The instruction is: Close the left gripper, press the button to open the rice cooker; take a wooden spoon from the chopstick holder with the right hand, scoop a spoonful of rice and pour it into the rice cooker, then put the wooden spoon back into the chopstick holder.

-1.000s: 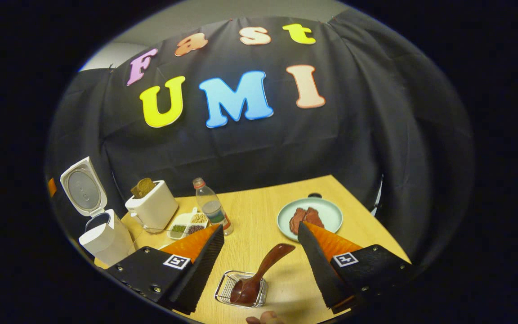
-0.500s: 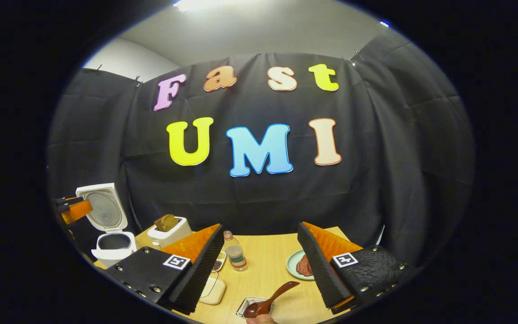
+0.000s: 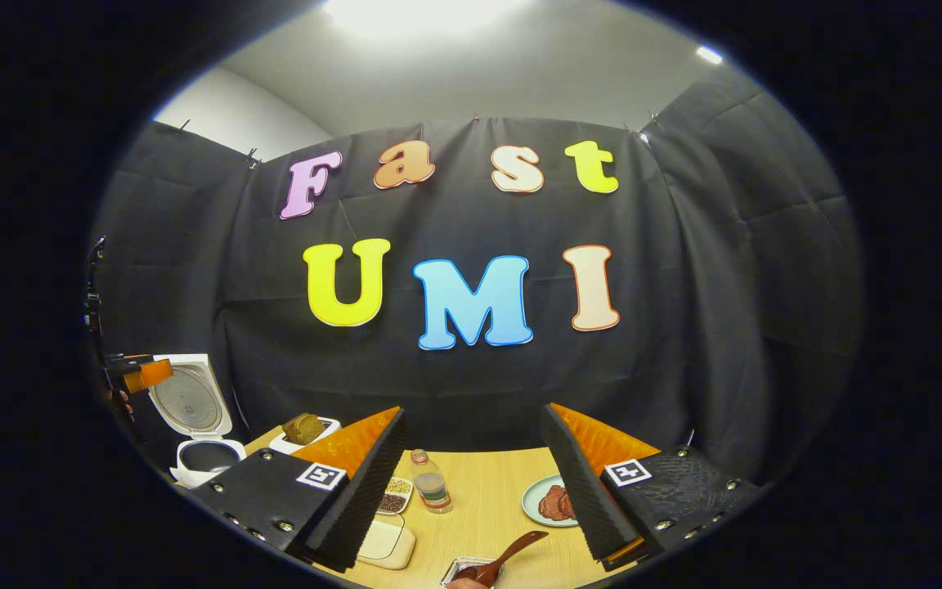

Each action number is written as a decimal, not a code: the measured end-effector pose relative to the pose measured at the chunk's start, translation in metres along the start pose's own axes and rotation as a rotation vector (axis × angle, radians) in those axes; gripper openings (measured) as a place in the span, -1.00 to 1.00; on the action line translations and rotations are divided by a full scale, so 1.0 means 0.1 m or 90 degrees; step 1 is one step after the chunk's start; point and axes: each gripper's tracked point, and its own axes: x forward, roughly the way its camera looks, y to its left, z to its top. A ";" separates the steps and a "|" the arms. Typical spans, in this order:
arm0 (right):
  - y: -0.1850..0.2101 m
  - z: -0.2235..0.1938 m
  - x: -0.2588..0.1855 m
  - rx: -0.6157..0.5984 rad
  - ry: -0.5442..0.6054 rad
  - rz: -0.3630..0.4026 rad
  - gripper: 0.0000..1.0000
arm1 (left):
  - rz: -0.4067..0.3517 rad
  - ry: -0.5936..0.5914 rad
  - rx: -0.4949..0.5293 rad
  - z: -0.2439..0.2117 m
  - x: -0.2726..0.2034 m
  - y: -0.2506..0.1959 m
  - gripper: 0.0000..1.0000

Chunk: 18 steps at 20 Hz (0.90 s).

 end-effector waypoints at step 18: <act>-0.20 -0.16 0.20 -0.009 0.043 -0.042 0.99 | 0.273 0.085 -0.052 0.11 1.41 2.07 0.96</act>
